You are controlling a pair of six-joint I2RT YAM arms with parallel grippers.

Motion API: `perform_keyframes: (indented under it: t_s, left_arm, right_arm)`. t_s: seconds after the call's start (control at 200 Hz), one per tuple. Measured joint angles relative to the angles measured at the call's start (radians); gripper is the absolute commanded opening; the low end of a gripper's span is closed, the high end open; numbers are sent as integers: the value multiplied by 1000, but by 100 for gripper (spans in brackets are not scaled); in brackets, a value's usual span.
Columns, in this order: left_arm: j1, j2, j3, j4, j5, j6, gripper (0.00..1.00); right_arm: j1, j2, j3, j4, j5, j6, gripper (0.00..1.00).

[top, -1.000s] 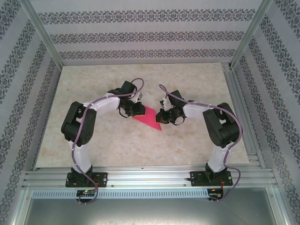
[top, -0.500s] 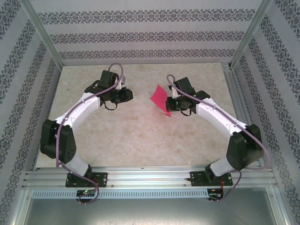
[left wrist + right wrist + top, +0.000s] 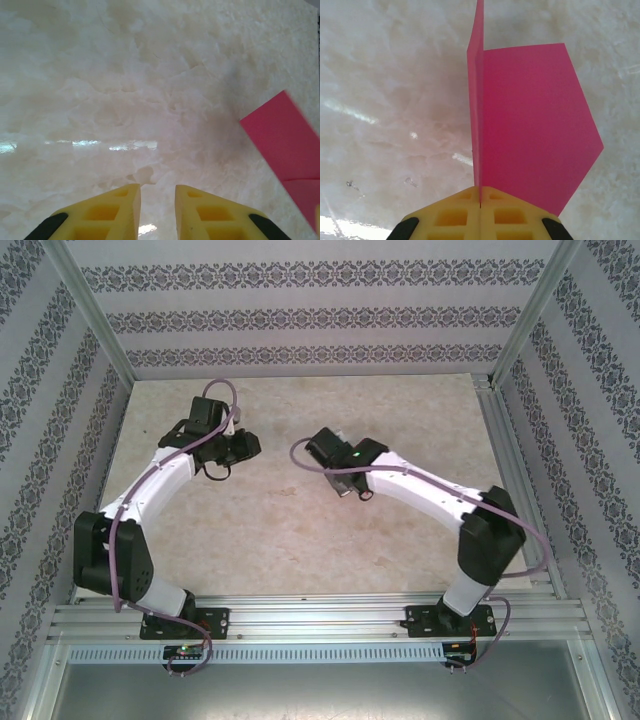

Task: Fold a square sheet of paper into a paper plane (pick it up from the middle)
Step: Turn over the paper at the center of the table.

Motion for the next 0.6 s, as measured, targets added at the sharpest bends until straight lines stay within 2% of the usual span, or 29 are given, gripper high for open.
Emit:
perform_keyframes:
  t_s: [0.19,0.375,0.42,0.485,0.515,0.54,0.565,0.6]
  left_arm:
    - [57,-35,-53,13,0,-35,30]
    - [98,-43,-103,37,11,-67,31]
    - [103,-43,-113,40,19,-71,31]
    - [108,-43,-122,40,26,-75,32]
    - [110,-44,-124,40,27,-75,33]
    - [114,-44,-126,40,29,-75,33]
    - [116,-44,-126,40,30,-76,33]
    - [122,-44,-126,42,33,-76,34]
  right_arm:
    - [166,224,82,-48,144,-61,7]
    - [286,382,159,-77,192,-107,19]
    - [303,403,173,-82,192,-116,28]
    - [317,415,187,-87,182,-119,32]
    - [319,416,192,-89,174,-117,38]
    - [320,415,198,-90,166,-115,48]
    - [320,414,204,-91,154,-105,66]
    - [320,409,207,-85,132,-101,71]
